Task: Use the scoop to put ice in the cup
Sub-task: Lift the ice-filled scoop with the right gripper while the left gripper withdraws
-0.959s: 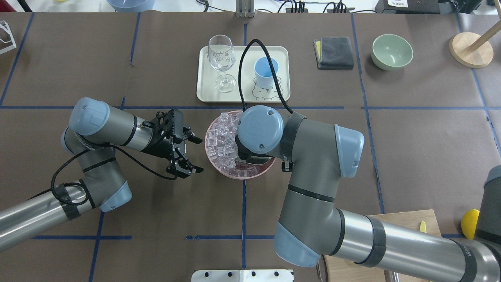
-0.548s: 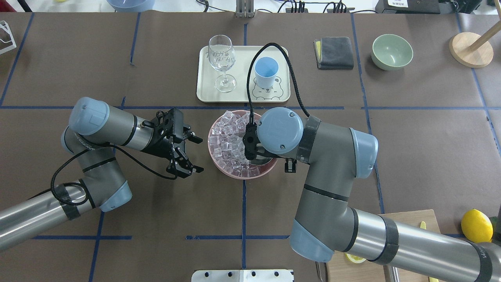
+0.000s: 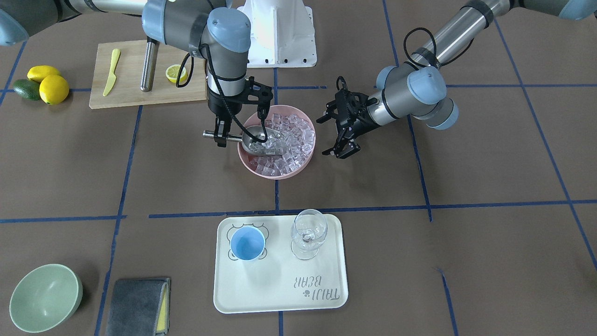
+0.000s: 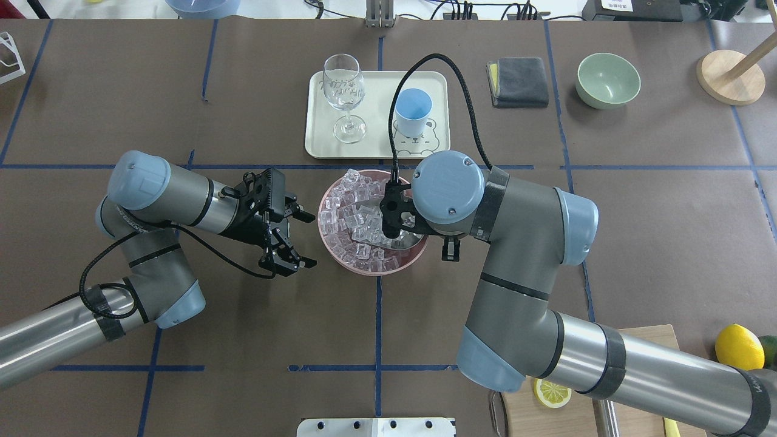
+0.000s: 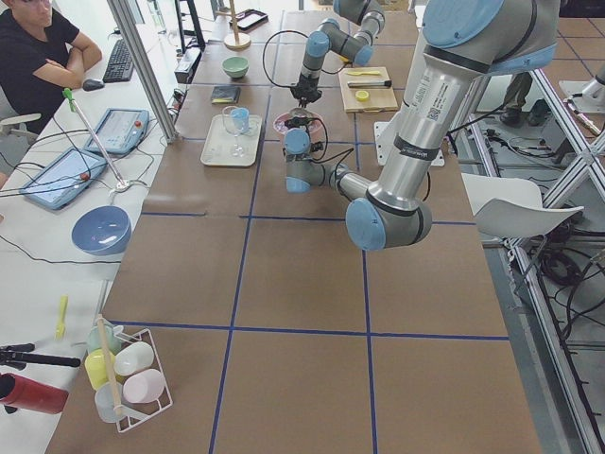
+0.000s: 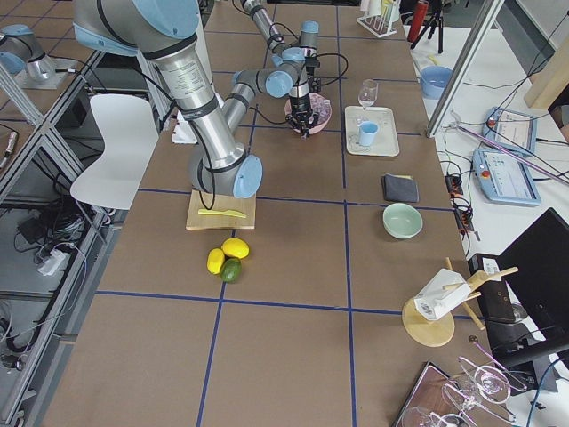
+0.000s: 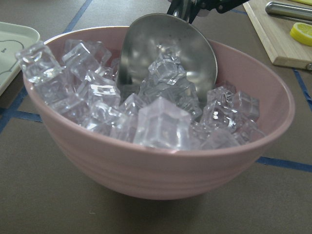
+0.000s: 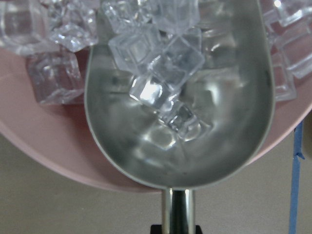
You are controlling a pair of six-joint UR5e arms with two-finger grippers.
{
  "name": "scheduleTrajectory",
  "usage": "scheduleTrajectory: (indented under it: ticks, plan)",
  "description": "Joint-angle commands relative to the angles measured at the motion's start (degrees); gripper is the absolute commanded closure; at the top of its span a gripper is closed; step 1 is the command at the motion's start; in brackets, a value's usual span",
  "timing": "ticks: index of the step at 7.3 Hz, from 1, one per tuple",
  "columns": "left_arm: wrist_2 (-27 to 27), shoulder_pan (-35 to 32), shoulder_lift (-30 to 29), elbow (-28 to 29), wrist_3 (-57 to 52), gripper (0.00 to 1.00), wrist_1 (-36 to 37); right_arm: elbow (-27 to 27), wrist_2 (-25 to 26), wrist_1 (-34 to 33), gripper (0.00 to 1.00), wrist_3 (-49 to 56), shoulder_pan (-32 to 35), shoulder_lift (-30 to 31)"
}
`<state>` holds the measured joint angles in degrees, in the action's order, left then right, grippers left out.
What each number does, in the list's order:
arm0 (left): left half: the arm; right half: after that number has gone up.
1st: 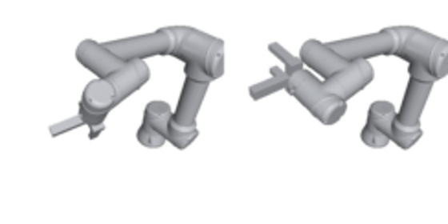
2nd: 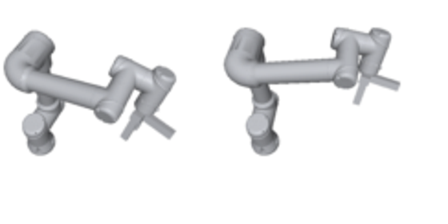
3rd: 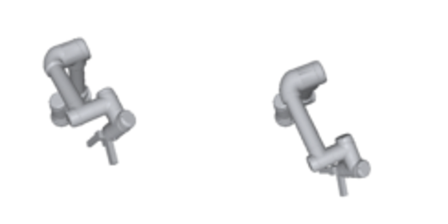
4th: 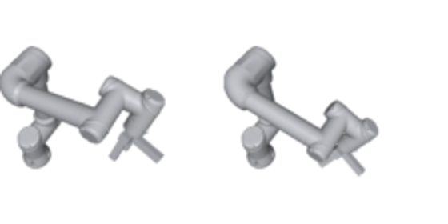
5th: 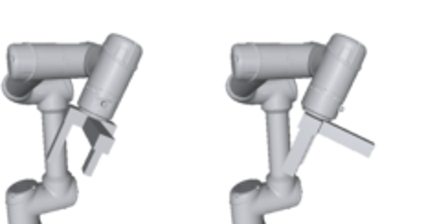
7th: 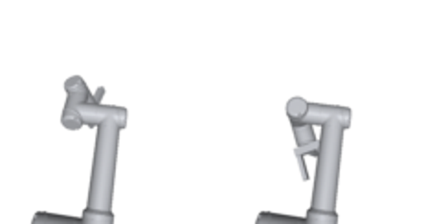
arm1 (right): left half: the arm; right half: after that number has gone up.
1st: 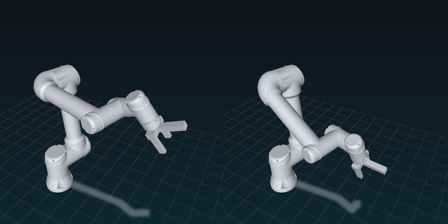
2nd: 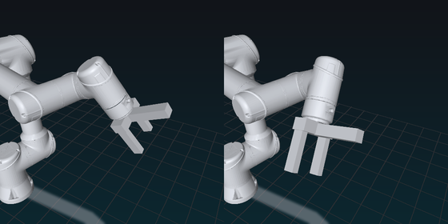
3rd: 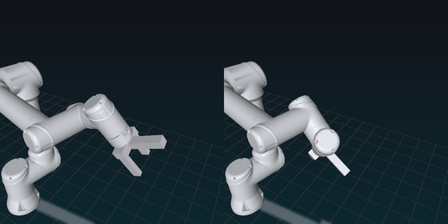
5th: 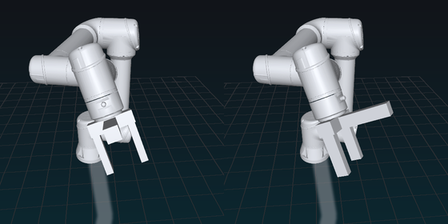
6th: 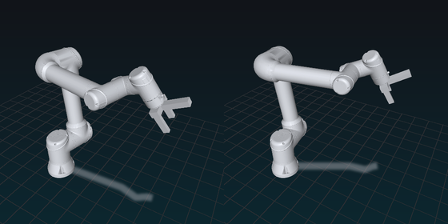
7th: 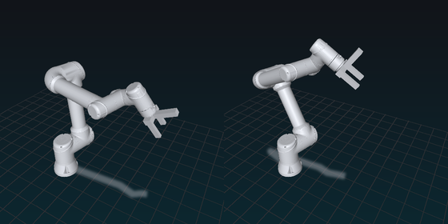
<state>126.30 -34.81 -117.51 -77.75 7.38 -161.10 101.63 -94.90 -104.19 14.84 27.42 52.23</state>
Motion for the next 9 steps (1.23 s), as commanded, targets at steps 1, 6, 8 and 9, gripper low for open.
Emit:
scheduleTrajectory:
  ticks: [1, 6, 8, 9]
  plan:
    - [0.0, 0.0, 0.0, -0.03, 0.0, 0.0, 0.0, 2.07, -2.13, 0.13, 1.0, 0.1, 1.14, 0.68]
    - [0.0, -0.17, 0.08, -0.03, 0.18, 0.0, 0.0, 5.67, -8.18, 0.3, 1.0, 0.54, 3.77, 1.72]
    - [0.09, -0.43, 0.7, -0.2, 0.18, 0.0, 0.0, 8.22, -14.32, 8.61, 1.0, 0.19, 6.67, 7.16]
    - [0.18, -1.48, 0.96, -0.9, 0.09, 0.0, 0.52, 8.32, -17.4, 9.44, 1.0, 0.02, 8.69, 7.36]
